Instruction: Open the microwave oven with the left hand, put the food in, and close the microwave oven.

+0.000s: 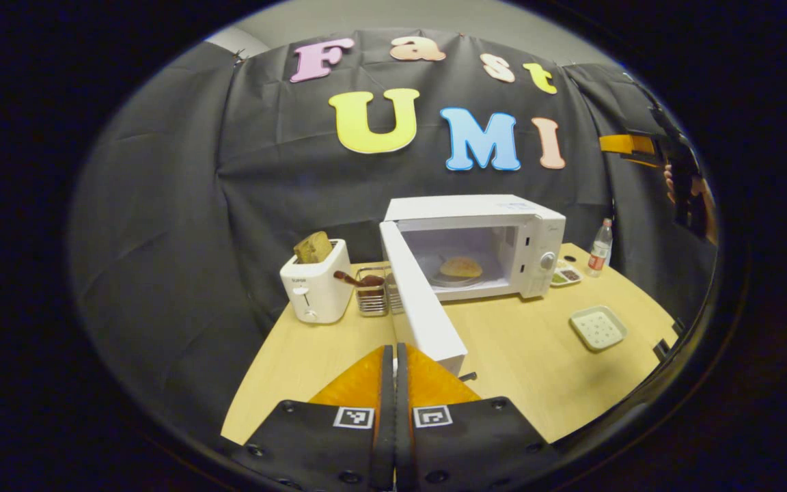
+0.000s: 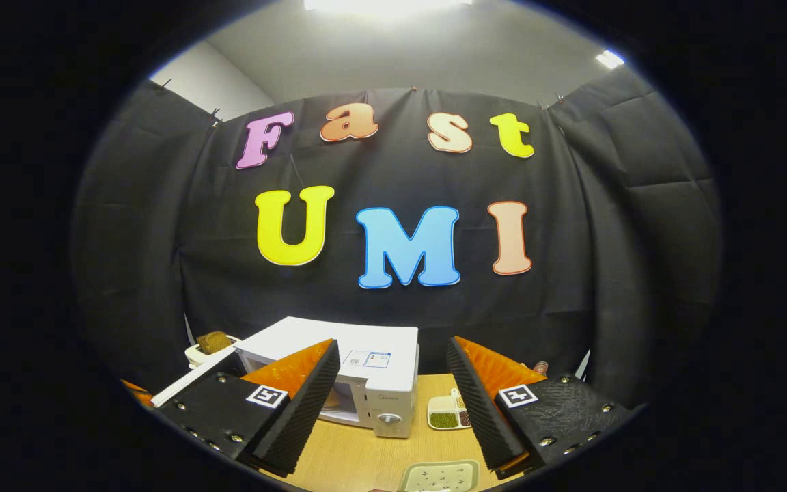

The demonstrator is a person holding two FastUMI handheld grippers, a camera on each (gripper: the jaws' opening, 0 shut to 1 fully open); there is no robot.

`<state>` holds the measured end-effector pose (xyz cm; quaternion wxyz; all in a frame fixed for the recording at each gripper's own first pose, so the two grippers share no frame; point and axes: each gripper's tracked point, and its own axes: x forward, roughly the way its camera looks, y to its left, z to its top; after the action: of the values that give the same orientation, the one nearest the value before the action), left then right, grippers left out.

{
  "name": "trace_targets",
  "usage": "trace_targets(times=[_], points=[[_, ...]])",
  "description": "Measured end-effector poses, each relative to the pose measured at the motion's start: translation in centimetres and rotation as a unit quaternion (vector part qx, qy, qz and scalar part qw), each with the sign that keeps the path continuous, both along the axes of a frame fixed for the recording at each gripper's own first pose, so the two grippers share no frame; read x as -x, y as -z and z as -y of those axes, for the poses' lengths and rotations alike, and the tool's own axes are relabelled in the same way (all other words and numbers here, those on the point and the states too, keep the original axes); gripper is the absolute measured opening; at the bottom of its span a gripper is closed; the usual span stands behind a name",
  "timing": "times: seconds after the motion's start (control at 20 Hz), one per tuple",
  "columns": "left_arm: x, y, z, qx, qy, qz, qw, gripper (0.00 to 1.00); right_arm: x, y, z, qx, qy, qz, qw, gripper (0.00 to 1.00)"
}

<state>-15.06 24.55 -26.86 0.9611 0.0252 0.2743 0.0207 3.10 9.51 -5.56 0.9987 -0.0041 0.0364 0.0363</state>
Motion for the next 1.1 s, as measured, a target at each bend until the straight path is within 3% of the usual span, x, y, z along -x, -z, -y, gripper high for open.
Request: trace_targets(times=[0.3, 0.75, 1.1], points=[[-1.3, 0.8, 4.7, 0.042, 0.003, 0.001, 0.999, 0.07, -0.2, -0.7, 1.7, -0.002, 0.007, 0.012, 1.0, 0.96], [-4.2, 1.4, 13.4, 0.037, 0.098, -0.021, 0.994, 0.07, -0.4, 0.2, 5.3, -0.016, 0.02, -0.003, 1.0, 0.97], [-8.1, 1.6, 17.9, 0.045, 0.143, -0.02, 0.988, 0.07, -0.1, -0.5, 8.0, -0.006, 0.029, 0.002, 1.0, 0.96]])
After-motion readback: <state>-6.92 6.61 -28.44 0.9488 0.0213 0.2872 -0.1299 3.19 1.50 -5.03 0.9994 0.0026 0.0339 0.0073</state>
